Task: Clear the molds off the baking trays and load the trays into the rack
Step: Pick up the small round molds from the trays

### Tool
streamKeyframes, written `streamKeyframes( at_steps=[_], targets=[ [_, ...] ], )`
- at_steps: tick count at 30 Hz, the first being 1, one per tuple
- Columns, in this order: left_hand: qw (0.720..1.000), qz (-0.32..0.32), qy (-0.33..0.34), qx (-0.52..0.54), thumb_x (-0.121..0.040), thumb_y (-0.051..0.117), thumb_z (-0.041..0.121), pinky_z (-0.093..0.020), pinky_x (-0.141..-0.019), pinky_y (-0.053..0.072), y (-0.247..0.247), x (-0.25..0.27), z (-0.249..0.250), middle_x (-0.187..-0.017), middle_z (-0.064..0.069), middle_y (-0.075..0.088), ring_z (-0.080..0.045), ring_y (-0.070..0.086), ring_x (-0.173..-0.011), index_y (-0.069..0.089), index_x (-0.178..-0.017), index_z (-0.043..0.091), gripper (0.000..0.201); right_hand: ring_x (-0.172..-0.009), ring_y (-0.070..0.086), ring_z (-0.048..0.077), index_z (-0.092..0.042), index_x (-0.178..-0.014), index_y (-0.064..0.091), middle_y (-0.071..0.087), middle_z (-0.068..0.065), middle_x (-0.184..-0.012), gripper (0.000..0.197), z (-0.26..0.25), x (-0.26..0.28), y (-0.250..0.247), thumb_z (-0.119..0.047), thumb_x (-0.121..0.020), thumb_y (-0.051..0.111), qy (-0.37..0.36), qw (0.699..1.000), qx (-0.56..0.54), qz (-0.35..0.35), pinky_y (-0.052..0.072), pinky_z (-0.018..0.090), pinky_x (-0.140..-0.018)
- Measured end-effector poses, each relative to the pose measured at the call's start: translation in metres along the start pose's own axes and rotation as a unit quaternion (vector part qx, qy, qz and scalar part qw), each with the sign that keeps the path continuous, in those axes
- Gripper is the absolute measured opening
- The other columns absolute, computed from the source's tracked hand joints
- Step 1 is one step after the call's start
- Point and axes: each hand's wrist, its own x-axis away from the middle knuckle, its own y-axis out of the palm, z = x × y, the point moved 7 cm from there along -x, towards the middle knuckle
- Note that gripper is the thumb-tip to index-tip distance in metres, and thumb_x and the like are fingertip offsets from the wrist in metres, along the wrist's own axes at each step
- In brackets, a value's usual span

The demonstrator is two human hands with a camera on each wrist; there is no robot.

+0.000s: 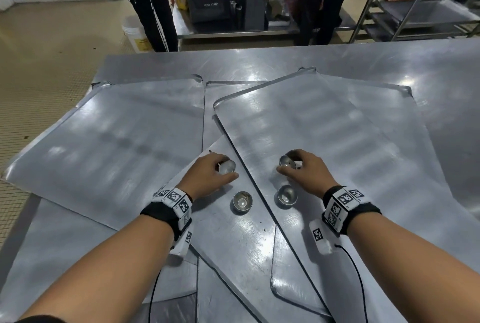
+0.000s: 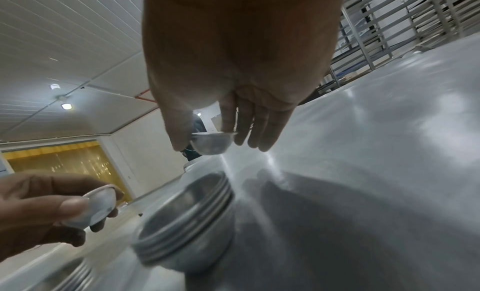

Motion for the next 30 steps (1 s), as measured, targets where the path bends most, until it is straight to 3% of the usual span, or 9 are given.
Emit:
streamKeyframes(
  at_steps=[3, 6, 13, 19, 23, 30],
  targets=[
    [0.999, -0.035, 0.012, 0.007, -0.081, 0.078, 0.048, -0.011, -0.078, 0.040, 0.014, 0.009, 0.009, -0.115, 0.011, 0.063, -0.006, 0.058, -0.102, 0.064, -0.124, 0.023, 0.052, -0.107, 0.061, 0.012, -0.028, -0.112, 0.065, 0.066, -0.008, -0.116, 0.045, 0.002, 0.017, 0.003, -0.047, -0.074, 0.081, 0.009, 1.000, -0.025, -0.007, 0.051, 0.034, -0.094],
    [0.998, -0.057, 0.024, 0.004, -0.079, 0.080, 0.047, -0.009, -0.078, 0.039, 0.026, 0.018, 0.015, -0.117, 0.010, 0.063, -0.005, 0.058, -0.102, 0.065, -0.123, 0.023, 0.052, -0.106, 0.061, 0.009, -0.027, -0.111, 0.064, 0.065, -0.011, -0.113, 0.046, 0.006, 0.032, 0.005, -0.045, -0.073, 0.082, 0.012, 0.999, -0.029, -0.011, 0.050, 0.030, -0.093],
    [0.995, -0.083, 0.049, -0.013, -0.080, 0.078, 0.046, -0.011, -0.080, 0.042, 0.042, 0.036, 0.020, -0.117, 0.010, 0.061, -0.006, 0.059, -0.102, 0.064, -0.123, 0.023, 0.051, -0.098, 0.063, 0.006, -0.029, -0.114, 0.061, 0.067, -0.013, -0.107, 0.048, 0.015, 0.061, 0.015, -0.043, -0.073, 0.081, 0.001, 1.000, 0.006, -0.023, 0.045, 0.015, -0.076],
    [0.994, -0.096, 0.047, -0.032, -0.078, 0.078, 0.049, -0.029, -0.094, 0.052, 0.052, 0.043, 0.014, -0.119, 0.009, 0.061, -0.008, 0.060, -0.105, 0.062, -0.127, 0.025, 0.056, -0.098, 0.064, 0.010, -0.028, -0.120, 0.061, 0.068, -0.012, -0.107, 0.051, 0.020, 0.069, 0.024, -0.044, -0.075, 0.081, -0.007, 0.999, 0.036, -0.015, 0.053, 0.028, -0.086],
    [0.992, -0.101, 0.044, -0.054, -0.079, 0.078, 0.051, -0.030, -0.097, 0.049, 0.058, 0.045, 0.011, -0.124, 0.006, 0.061, -0.011, 0.057, -0.111, 0.057, -0.134, 0.026, 0.064, -0.103, 0.062, 0.016, -0.028, -0.127, 0.060, 0.069, -0.005, -0.113, 0.057, 0.022, 0.071, 0.028, -0.046, -0.077, 0.080, -0.011, 0.997, 0.069, -0.014, 0.051, 0.034, -0.090],
    [0.992, -0.094, 0.050, -0.062, -0.077, 0.078, 0.046, -0.033, -0.095, 0.050, 0.060, 0.043, 0.019, -0.122, 0.005, 0.063, -0.015, 0.059, -0.110, 0.060, -0.128, 0.025, 0.059, -0.104, 0.064, 0.015, -0.024, -0.126, 0.061, 0.069, -0.006, -0.114, 0.054, 0.023, 0.086, 0.022, -0.039, -0.078, 0.079, 0.013, 0.998, 0.065, 0.002, 0.052, 0.036, -0.093]
  ],
)
